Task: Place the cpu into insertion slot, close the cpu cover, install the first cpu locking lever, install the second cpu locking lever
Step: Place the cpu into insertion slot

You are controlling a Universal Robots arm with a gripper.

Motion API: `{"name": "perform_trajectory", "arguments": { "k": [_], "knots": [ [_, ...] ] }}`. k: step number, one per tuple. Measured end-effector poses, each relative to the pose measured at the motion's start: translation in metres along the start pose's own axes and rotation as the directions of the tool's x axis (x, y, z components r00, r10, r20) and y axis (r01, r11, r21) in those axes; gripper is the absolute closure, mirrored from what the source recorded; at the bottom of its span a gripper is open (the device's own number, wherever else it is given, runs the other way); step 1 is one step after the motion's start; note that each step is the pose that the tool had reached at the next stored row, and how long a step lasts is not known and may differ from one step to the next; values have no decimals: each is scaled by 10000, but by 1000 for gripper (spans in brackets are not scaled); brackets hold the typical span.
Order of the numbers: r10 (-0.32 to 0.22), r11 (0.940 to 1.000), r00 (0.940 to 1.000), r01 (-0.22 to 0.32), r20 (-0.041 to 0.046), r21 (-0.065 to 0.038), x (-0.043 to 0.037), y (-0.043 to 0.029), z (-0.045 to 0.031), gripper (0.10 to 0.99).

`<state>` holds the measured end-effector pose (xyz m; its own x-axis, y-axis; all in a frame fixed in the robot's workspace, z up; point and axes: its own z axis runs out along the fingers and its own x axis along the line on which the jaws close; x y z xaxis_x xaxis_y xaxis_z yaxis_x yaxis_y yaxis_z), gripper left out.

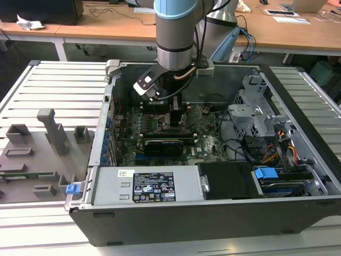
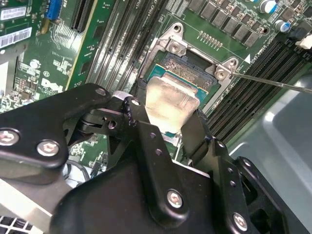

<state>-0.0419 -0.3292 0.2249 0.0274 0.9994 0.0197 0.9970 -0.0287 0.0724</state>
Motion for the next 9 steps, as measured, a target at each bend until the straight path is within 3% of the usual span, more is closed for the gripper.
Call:
{"name": "perform_trajectory", "arguments": {
  "k": [9],
  "knots": [
    [-60, 10000, 10000, 60, -9, 1, 2, -13, 57, 557]
  ]
}}
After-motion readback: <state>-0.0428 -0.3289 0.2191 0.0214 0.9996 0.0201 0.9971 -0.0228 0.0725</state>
